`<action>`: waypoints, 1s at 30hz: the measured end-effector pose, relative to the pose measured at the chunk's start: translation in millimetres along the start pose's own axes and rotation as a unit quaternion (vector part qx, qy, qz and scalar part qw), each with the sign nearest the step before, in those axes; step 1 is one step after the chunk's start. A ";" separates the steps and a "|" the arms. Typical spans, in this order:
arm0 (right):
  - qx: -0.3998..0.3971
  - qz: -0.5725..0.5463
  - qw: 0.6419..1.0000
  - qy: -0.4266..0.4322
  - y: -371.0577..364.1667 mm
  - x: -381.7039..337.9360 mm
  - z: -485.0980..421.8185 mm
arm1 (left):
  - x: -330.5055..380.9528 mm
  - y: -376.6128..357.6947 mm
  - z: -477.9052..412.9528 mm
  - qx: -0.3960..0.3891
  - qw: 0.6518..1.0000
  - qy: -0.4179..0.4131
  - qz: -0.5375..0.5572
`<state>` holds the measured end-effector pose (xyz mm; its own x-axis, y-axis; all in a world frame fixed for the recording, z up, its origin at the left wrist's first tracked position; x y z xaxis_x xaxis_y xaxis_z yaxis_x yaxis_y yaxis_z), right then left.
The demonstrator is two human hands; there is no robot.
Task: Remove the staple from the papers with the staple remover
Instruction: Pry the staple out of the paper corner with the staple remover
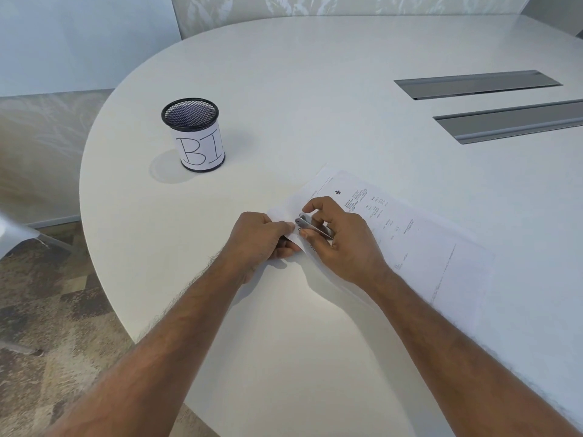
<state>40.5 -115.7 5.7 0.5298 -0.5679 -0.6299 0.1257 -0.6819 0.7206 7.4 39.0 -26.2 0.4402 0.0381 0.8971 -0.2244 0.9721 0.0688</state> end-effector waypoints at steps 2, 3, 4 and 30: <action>0.007 0.019 1.000 0.011 0.1 -2.3 1.8 | -0.8 0.2 -0.7 0.001 1.000 0.001 0.002; 0.011 0.029 0.999 0.016 0.5 -3.4 2.4 | -1.2 0.2 -1.0 0.001 1.000 0.001 0.003; 0.017 0.037 0.999 0.021 0.6 -4.6 2.8 | -1.7 0.5 -1.3 0.002 1.000 0.001 0.005; -0.036 -0.341 0.909 -0.238 22.8 41.7 -2.2 | 2.7 2.8 1.3 0.005 0.999 -0.007 -0.038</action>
<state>67.3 -154.0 -3.6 -0.1122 -0.1717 -0.9787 0.3532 -0.9275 0.1222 6.8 41.6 -23.0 0.4440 -0.0393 0.8952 -0.1994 0.9696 0.1414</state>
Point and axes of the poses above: each hand's wrist, its own z-axis away from the middle knuckle, its own y-axis out of the back of the hand, x = y × z, the point moved 7 cm from there along -z, towards the middle knuckle, and after that the axes turned 2 degrees about z, right-handed, at the moved point
